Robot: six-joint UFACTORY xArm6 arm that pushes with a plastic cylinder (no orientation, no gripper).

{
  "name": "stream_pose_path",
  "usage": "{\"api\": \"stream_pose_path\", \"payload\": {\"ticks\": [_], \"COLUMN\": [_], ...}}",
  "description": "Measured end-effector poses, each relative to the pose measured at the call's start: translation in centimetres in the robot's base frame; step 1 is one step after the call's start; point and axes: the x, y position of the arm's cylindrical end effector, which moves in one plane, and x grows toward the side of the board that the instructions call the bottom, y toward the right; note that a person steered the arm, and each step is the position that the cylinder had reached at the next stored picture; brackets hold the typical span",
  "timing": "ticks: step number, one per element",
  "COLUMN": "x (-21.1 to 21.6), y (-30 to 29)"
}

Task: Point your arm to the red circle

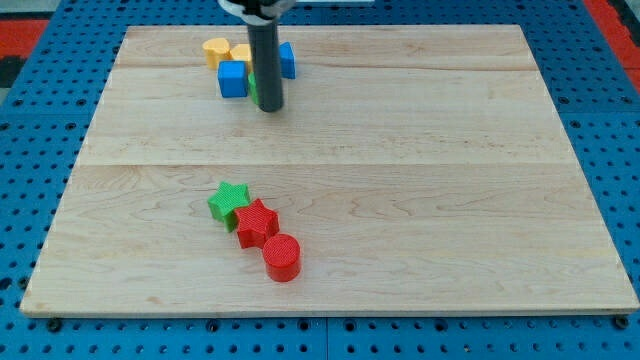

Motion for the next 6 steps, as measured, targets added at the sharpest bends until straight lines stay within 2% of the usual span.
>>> {"api": "stream_pose_path", "payload": {"ticks": [2,3,4,5,6], "x": [-1.3,4.6,14.5,22.7,24.7], "y": [1.0,6.2,14.9,14.2,7.4]}}
